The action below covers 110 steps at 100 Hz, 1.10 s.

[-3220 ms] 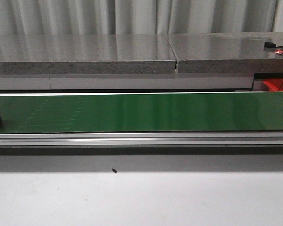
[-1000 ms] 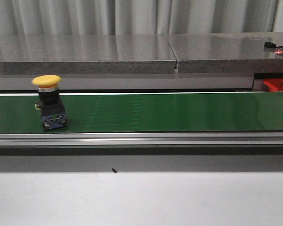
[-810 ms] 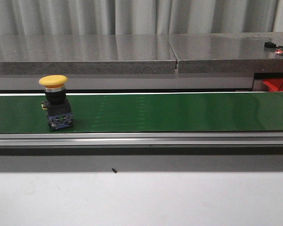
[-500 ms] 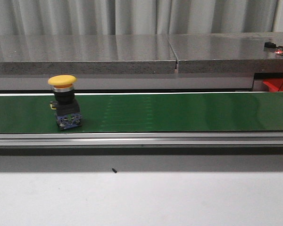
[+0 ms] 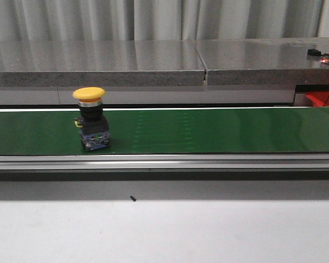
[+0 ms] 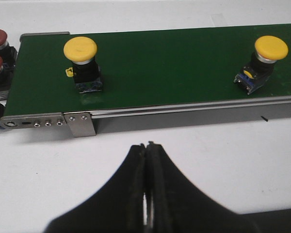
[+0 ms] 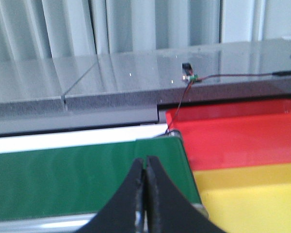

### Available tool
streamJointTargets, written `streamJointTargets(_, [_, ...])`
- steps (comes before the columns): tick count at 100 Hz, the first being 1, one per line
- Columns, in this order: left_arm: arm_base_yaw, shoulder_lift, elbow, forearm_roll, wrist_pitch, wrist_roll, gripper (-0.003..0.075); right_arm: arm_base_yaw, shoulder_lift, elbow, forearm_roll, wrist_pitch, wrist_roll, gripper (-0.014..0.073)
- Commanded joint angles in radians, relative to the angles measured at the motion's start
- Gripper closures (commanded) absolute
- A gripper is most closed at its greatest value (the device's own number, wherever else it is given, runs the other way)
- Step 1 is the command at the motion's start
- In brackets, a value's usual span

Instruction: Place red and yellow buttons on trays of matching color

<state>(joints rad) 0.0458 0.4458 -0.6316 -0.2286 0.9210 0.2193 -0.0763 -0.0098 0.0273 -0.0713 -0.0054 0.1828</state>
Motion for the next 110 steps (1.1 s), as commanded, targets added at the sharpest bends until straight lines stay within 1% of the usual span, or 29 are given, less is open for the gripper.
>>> streamJointTargets(1, [-0.018,-0.018,-0.013,-0.020,-0.071,0.002,0.0739,-0.005,-0.021,-0.018,-0.005,-0.119,-0.001,0.0660])
streamJointTargets(10, [-0.021,-0.034,-0.004,-0.020,-0.073,0.002,0.0739,-0.004,-0.018,-0.043,0.015,-0.083,-0.001,0.0660])
streamJointTargets(20, [-0.021,-0.037,-0.005,-0.020,-0.077,0.002,0.0739,-0.004,0.009,-0.103,0.015,0.027,-0.001,0.0660])
streamJointTargets(26, [-0.021,-0.037,-0.005,-0.020,-0.075,0.002,0.0739,-0.004,0.042,-0.155,0.037,0.075,-0.001,0.0660])
streamJointTargets(32, [-0.021,-0.037,-0.005,-0.020,-0.070,0.002,0.0739,-0.004,0.088,-0.210,0.071,0.126,-0.001,0.0660])
streamJointTargets(50, [-0.021,-0.037,-0.005,-0.020,-0.064,0.002,0.0739,-0.004,0.263,-0.404,0.071,0.254,-0.001,0.0660])
streamJointTargets(62, [-0.021,-0.037,-0.005,-0.020,-0.064,0.002,0.0739,-0.004,0.387,-0.516,0.071,0.313,-0.003,0.0660])
streamJointTargets(74, [-0.021,-0.037,-0.005,-0.020,-0.064,0.002,0.0739,-0.002,0.498,-0.614,0.071,0.372,-0.066,0.0660])
streamJointTargets(90, [-0.021,-0.037,-0.005,-0.020,-0.064,0.002,0.0739,0.029,0.633,-0.732,0.078,0.438,-0.208,0.0656])
streamJointTargets(95, [-0.021,-0.037,-0.005,-0.020,-0.064,0.002,0.0739,0.051,0.677,-0.767,0.087,0.462,-0.223,0.0645])
streamJointTargets(102, [-0.021,-0.037,-0.005,-0.020,-0.064,0.002,0.0739,0.087,0.739,-0.816,0.104,0.506,-0.223,0.0607])
streamJointTargets(110, [-0.021,-0.037,-0.005,-0.020,-0.064,0.002,0.0739,0.133,0.803,-0.873,0.114,0.563,-0.223,0.0528])
